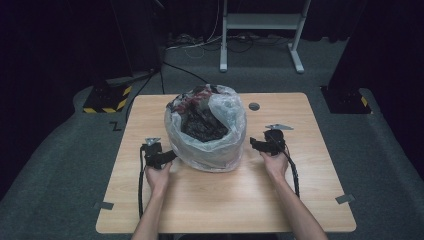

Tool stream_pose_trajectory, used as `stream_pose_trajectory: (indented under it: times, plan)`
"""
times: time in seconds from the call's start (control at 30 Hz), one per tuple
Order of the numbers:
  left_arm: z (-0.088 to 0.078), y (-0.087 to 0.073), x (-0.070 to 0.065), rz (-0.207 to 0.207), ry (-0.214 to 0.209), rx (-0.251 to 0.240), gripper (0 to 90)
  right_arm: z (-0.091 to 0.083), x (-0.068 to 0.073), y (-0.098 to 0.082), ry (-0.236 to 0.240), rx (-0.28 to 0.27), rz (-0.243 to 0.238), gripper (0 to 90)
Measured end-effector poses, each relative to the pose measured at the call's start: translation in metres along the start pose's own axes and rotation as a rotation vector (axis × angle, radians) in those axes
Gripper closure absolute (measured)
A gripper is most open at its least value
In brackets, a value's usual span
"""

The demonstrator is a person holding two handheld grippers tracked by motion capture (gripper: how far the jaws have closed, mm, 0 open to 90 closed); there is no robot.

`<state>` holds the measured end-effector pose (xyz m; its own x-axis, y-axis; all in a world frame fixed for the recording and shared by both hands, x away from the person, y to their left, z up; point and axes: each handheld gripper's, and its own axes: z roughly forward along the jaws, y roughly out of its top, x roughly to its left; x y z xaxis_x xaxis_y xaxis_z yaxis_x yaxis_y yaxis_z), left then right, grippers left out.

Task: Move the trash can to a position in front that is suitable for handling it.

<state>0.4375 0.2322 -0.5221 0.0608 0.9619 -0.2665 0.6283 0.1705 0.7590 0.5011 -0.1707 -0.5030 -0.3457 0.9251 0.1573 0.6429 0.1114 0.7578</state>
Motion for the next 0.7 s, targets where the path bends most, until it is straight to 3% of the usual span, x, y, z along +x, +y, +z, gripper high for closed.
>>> stream_pose_trajectory:
  times: [0.27, 0.37, 0.7]
  plan:
    - [0.007, -0.001, -0.004, -0.031, -0.025, -0.022, 24.8, 0.025, 0.025, 0.005, 0.033, 0.019, 0.014, 30.0]
    - [0.009, -0.002, -0.003, -0.051, -0.032, -0.018, 25.8, 0.032, 0.033, 0.006, 0.030, 0.027, -0.002, 30.3]
    - [0.009, -0.002, -0.005, -0.054, -0.046, -0.013, 28.1, 0.038, 0.038, 0.006, 0.075, 0.021, -0.023, 30.3]
